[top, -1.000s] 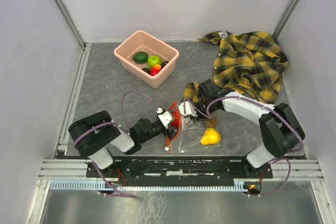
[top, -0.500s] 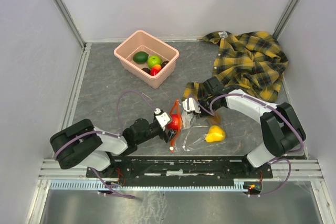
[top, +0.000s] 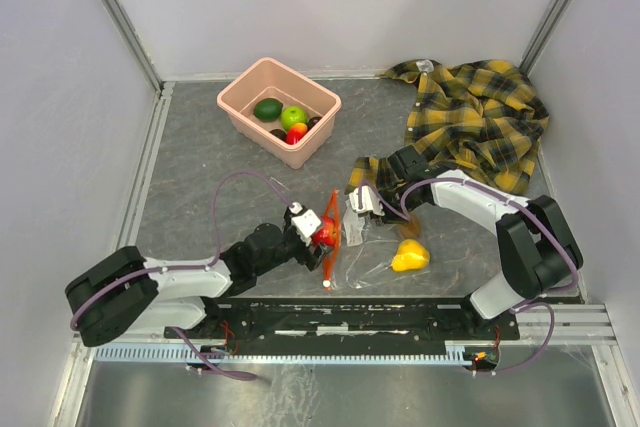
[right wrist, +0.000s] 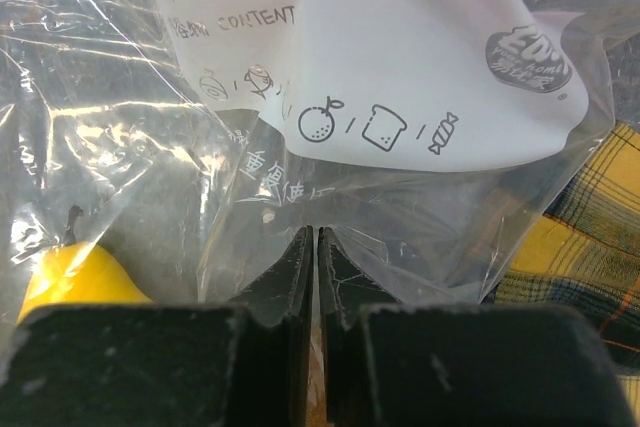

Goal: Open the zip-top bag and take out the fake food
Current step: Pick up the fake fruit from the zipper food storage bag, then place the fake fruit in the bin.

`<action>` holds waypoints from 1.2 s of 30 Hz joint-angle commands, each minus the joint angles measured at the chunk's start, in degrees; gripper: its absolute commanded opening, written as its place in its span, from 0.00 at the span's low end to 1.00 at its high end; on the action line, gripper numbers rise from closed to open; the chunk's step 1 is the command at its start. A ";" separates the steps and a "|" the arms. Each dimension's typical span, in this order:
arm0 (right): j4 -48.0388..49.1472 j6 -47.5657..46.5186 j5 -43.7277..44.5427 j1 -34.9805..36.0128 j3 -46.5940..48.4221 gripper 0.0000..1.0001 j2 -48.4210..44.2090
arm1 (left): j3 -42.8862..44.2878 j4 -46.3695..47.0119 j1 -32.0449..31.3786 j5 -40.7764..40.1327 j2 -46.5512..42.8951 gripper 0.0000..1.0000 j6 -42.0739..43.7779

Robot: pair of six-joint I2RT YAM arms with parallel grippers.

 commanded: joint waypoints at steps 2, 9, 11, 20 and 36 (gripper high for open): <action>-0.27 -0.80 -1.55 -0.43 1.84 0.12 -1.68 | 3.80 -8.24 0.25 -4.65 -5.01 0.43 -4.09; -0.41 -0.90 -1.53 -0.54 1.91 0.12 -1.51 | 6.85 -18.82 0.31 -9.20 -7.28 0.43 -5.13; -0.40 -0.84 -1.53 -0.64 1.97 0.13 -1.49 | 8.34 -21.69 0.39 -10.61 -7.60 0.42 -5.58; -0.69 -0.97 -1.62 -0.73 1.99 0.13 -0.95 | 13.95 -30.68 0.70 -11.99 -10.17 0.41 -8.04; -1.12 -1.38 -1.79 -0.71 2.06 0.14 -0.86 | 21.35 -38.90 8.93 -1.16 -14.60 0.41 -12.61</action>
